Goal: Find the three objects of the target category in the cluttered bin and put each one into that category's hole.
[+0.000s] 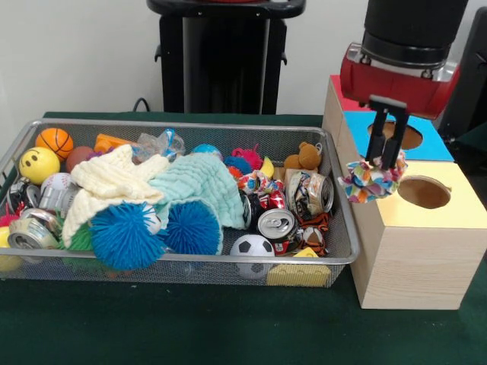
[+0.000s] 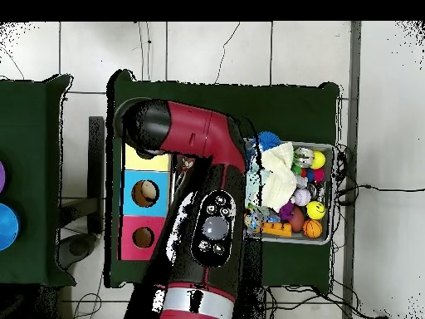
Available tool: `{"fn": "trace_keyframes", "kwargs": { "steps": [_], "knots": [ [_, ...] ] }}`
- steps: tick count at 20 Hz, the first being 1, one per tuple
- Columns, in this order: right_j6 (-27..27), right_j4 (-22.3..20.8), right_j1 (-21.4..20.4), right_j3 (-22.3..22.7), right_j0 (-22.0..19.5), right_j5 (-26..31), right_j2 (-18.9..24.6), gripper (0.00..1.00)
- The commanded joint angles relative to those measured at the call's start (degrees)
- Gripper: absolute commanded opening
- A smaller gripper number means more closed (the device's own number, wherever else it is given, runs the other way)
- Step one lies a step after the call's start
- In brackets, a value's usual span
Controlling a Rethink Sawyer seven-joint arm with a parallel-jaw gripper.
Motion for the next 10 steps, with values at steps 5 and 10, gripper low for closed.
{"fn": "trace_keyframes", "kwargs": {
  "steps": [5,10],
  "knots": [
    [3.7,-0.5,2.9,2.7,-1.2,0.8,7.8,0.0],
    [4.6,-0.5,1.6,3.2,-0.7,2.2,7.9,0.0]
  ]
}}
